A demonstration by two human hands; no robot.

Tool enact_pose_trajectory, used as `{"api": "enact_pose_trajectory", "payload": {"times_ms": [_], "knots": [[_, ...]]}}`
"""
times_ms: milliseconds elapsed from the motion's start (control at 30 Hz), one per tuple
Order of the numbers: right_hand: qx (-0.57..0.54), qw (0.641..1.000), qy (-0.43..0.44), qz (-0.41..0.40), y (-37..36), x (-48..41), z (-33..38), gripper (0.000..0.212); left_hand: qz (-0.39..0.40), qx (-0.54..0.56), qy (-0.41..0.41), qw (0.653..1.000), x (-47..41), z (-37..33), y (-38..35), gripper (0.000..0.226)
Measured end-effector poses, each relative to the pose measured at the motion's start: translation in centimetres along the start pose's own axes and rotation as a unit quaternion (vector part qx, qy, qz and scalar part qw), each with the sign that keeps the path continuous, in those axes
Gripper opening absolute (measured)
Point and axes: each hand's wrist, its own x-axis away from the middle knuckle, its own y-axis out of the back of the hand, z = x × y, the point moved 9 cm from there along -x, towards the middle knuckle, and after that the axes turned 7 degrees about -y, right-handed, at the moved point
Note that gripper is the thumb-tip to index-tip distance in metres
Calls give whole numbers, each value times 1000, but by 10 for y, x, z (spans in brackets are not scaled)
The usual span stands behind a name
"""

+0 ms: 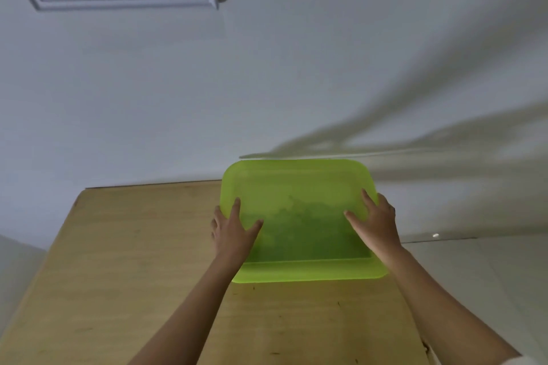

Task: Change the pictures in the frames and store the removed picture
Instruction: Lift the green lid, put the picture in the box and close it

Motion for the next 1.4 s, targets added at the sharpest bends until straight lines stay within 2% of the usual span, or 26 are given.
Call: {"api": "enact_pose_trajectory", "payload": {"times_ms": [200, 367, 533, 833, 1033, 1400], "knots": [[-27, 999, 20, -11, 1, -10, -13, 67, -21, 15, -7, 1000, -2, 0, -5, 80], [-43, 998, 34, -28, 5, -17, -21, 66, -29, 73, -27, 997, -5, 8, 3, 93], [-54, 998, 27, -14, -2, -18, -32, 65, 23, 84, -25, 996, -13, 19, -3, 99], [-5, 1000, 5, 15, -6, -31, -43, 64, 32, 20, 2, 999, -8, 22, -11, 96], [36, 999, 12, 19, -5, -41, -38, 62, 18, 25, -1, 1000, -8, 22, -14, 95], [20, 999, 7, 24, -4, -42, -37, 64, 16, 48, 0, 999, -11, 22, -14, 95]]}}
